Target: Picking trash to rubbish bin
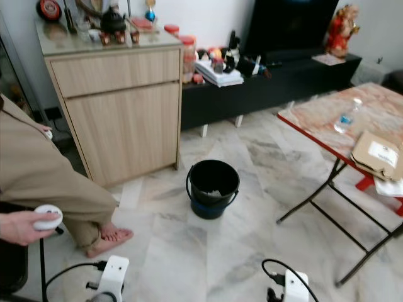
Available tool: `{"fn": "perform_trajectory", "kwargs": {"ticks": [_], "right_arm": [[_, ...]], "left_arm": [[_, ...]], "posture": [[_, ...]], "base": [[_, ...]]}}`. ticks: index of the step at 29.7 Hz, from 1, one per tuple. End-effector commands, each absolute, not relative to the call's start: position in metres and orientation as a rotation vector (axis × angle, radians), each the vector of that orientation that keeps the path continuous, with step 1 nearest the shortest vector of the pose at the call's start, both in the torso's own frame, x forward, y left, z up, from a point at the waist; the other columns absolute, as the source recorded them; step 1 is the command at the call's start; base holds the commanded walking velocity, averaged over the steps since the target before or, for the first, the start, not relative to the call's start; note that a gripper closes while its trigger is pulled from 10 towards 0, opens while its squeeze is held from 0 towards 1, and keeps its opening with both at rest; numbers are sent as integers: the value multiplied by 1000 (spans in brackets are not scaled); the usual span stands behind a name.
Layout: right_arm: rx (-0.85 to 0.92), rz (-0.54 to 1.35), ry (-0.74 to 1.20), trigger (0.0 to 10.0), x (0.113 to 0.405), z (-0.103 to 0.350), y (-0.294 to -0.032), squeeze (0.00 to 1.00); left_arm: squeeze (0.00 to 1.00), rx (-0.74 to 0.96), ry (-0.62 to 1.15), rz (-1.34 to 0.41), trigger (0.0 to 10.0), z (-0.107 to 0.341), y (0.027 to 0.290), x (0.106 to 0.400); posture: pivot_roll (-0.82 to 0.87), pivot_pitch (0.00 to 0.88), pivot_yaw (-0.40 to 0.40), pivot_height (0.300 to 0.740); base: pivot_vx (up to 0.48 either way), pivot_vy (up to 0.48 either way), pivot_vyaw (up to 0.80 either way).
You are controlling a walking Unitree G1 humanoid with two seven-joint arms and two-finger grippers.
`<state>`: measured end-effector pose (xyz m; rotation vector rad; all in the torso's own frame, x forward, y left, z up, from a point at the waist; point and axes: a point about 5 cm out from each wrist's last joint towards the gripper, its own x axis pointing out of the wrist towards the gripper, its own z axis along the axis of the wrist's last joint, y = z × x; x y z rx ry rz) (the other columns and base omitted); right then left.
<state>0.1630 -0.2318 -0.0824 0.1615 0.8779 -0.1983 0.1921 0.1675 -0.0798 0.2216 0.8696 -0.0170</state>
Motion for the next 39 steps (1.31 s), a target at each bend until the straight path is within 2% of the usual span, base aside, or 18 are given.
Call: {"fn": "perform_trajectory", "kwargs": {"ticks": [1, 3, 15, 23, 27, 30, 31, 32, 34, 35, 36, 39], "right_arm": [[171, -207, 860, 10000, 167, -81, -231, 0], [168, -208, 859, 10000, 168, -80, -231, 0], [185, -207, 848, 10000, 172, -79, -229, 0], [188, -208, 836, 10000, 172, -79, -228, 0], [187, -211, 831, 10000, 172, -78, -229, 0], [189, -211, 815, 10000, 175, -77, -230, 0], [190, -211, 801, 10000, 178, -75, -231, 0], [190, -211, 801, 10000, 178, -75, -231, 0], [186, -207, 790, 10000, 181, -73, -231, 0], [186, -207, 790, 10000, 181, -73, -231, 0], [183, -198, 783, 10000, 183, -72, -230, 0], [180, -182, 742, 10000, 192, -67, -228, 0]], "left_arm": [[0, 230, 881, -8, 10000, -81, 171, 190], [0, 230, 881, -7, 10000, -81, 171, 190], [0, 231, 875, -1, 10000, -80, 173, 191], [0, 233, 855, 1, 10000, -78, 174, 195], [0, 244, 803, -3, 10000, -71, 172, 207], [0, 284, 716, -16, 10000, -60, 169, 223], [0, 298, 584, -4, 10000, -42, 166, 245], [0, 298, 584, -4, 10000, -42, 166, 245], [0, 292, 400, 32, 10000, -11, 163, 276], [0, 292, 400, 32, 10000, -11, 163, 276], [0, 286, 313, 51, 10000, 6, 161, 291], [0, 281, 212, 74, 10000, 29, 160, 309]], "posture": [[73, 0, -131, 740], [73, 0, -131, 740], [79, 0, -130, 740], [83, 0, -126, 740], [84, 0, -126, 740], [84, 0, -126, 740], [84, 0, -126, 740], [84, 0, -126, 740], [84, 0, -125, 740], [84, 0, -125, 740], [84, 0, -125, 740], [84, 0, -125, 740]], "base": [[480, 0, 0], [480, 0, 0], [480, 0, -800], [480, 0, 0], [480, 0, 0], [480, 0, 0], [480, 0, 0], [480, 0, 0], [480, 0, 0], [480, 0, 0], [360, 0, 0], [415, 0, 0]]}}
